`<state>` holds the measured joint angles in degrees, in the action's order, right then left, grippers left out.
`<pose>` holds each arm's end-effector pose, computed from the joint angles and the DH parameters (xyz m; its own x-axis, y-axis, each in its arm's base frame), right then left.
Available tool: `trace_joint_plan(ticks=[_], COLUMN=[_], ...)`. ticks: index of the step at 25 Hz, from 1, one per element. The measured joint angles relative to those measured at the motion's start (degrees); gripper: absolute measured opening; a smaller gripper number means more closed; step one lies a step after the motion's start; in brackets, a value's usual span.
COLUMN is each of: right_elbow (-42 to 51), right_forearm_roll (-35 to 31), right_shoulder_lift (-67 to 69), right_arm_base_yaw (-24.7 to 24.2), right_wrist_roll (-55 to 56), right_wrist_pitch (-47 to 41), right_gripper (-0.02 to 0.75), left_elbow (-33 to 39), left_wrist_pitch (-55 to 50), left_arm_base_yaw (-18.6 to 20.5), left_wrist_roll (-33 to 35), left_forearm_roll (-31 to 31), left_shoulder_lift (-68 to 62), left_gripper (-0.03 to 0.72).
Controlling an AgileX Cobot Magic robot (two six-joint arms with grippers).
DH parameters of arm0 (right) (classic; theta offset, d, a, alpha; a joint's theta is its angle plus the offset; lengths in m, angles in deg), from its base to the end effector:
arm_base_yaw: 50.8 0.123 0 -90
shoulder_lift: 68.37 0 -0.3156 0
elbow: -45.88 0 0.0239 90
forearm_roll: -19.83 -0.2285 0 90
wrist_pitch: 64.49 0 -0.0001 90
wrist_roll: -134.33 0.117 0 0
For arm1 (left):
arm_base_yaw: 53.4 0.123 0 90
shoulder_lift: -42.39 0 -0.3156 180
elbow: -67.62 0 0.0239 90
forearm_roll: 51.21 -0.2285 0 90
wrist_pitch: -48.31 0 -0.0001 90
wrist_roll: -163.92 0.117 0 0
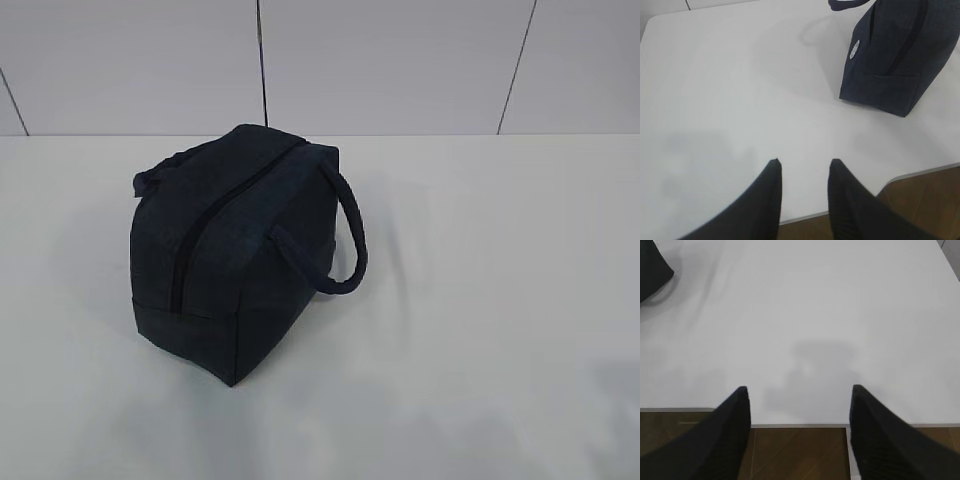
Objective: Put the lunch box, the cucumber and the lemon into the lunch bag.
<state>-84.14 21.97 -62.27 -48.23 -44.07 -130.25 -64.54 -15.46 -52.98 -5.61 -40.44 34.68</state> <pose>-0.0380 -0.0057 0.2421 -0.5270 -0.0111 -0.8498 -0.0093 0.9999 -0.0073 -0.0368 -0.0199 0.2585 -0.4674 0.0939 -0.8791 0.1865 0.9824 0.0057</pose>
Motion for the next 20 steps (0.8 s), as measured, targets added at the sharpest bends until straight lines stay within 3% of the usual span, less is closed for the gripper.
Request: trace_joint_plan(ticks=[20], right_elbow=[0.0], right_forearm_roll=[0.1], right_shoulder_lift=[0.0], right_arm_base_yaw=[0.0], right_wrist_roll=[0.0], right_wrist_pitch=[0.0], right_gripper=[0.468], left_elbow=[0.0], left_wrist_pitch=[0.0], left_arm_base_yaw=[-0.08], left_wrist_roll=[0.0], left_forearm_roll=[0.0], left_shoulder_lift=[0.0], left_gripper=[0.226])
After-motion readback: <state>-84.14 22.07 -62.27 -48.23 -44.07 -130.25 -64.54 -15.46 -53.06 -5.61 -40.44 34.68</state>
